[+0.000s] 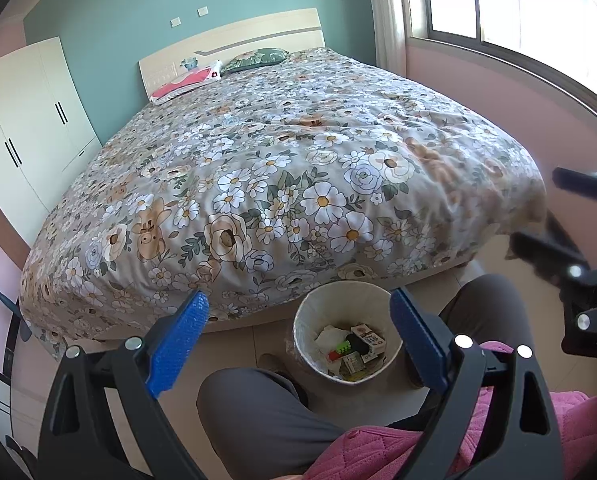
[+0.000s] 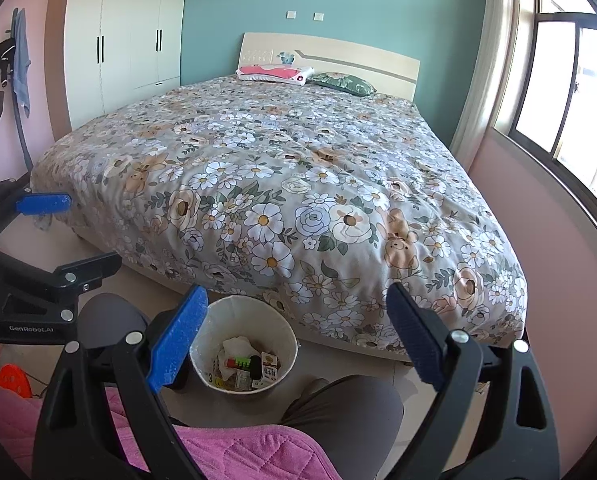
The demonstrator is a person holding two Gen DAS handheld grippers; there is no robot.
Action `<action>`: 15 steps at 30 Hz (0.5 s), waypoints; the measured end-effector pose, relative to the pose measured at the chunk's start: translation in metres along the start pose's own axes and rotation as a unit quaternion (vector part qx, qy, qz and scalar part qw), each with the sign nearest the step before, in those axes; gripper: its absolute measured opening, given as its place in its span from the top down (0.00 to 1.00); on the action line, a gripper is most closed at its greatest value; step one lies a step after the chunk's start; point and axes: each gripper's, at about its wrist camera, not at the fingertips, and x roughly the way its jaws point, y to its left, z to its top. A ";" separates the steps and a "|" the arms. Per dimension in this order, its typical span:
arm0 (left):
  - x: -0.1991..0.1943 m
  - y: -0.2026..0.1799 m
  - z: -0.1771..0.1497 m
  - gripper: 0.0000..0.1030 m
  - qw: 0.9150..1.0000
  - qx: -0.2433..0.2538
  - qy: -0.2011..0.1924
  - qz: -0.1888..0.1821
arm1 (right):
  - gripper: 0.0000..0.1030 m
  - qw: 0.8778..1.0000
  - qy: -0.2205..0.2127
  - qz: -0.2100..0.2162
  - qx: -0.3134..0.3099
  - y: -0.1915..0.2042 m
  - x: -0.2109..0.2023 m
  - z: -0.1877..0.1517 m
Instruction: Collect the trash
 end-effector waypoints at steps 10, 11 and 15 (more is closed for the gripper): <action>0.001 0.001 0.001 0.09 1.000 -0.004 0.002 -0.001 | 0.13 1.000 0.002 0.003 -0.001 0.002 0.001 -0.001; 0.001 0.001 0.001 0.09 1.000 -0.003 0.002 -0.001 | 0.13 1.000 0.002 0.003 -0.001 0.003 0.000 -0.001; 0.001 0.001 0.001 0.09 1.000 -0.002 0.002 -0.001 | 0.13 1.000 0.005 0.004 -0.002 0.004 0.002 -0.001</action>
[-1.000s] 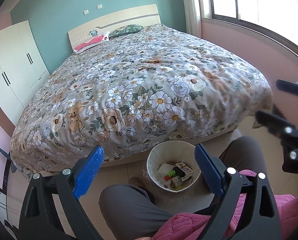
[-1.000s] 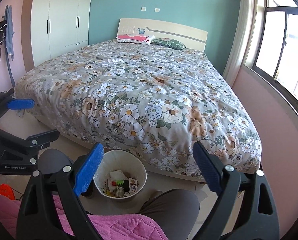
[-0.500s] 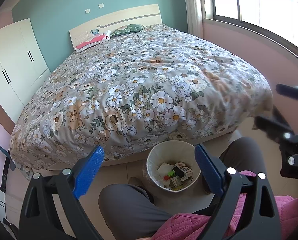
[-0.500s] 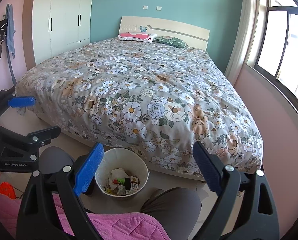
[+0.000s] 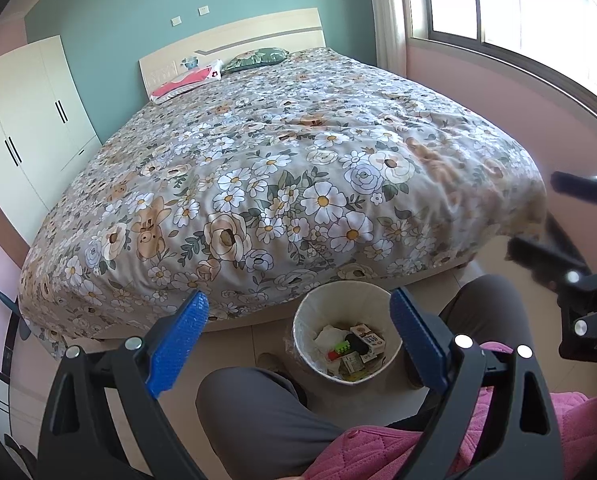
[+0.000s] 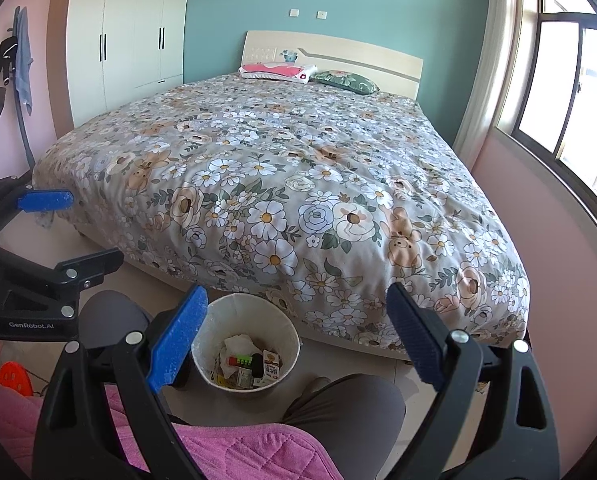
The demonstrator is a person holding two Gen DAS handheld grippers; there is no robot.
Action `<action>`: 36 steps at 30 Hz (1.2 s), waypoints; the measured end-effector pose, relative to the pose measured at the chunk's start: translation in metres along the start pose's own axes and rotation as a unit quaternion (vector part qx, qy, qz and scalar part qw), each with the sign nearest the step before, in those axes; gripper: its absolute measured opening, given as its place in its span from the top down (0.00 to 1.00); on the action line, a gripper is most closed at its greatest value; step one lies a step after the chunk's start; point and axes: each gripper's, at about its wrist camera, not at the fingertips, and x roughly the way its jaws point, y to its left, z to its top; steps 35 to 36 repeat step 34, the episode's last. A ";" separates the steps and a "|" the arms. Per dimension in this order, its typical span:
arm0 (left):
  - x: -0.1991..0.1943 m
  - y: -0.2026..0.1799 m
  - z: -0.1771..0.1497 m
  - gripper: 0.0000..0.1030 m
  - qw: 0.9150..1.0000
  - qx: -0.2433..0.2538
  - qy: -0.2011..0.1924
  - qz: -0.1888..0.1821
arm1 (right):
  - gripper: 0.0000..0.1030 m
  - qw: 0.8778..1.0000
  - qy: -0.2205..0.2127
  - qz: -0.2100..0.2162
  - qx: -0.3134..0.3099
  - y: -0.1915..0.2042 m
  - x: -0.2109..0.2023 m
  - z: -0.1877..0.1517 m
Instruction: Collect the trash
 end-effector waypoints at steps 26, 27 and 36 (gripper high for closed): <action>-0.003 -0.003 0.002 0.09 1.000 0.000 -0.009 -0.002 | 0.13 1.000 0.008 0.007 0.003 -0.005 0.006 -0.002; -0.004 -0.003 0.002 0.09 1.000 -0.001 -0.010 -0.002 | 0.13 1.000 0.008 0.007 0.003 -0.005 0.006 -0.002; -0.001 -0.002 0.001 0.09 1.000 -0.006 0.002 -0.012 | 0.13 1.000 0.007 0.008 0.003 -0.005 0.006 -0.001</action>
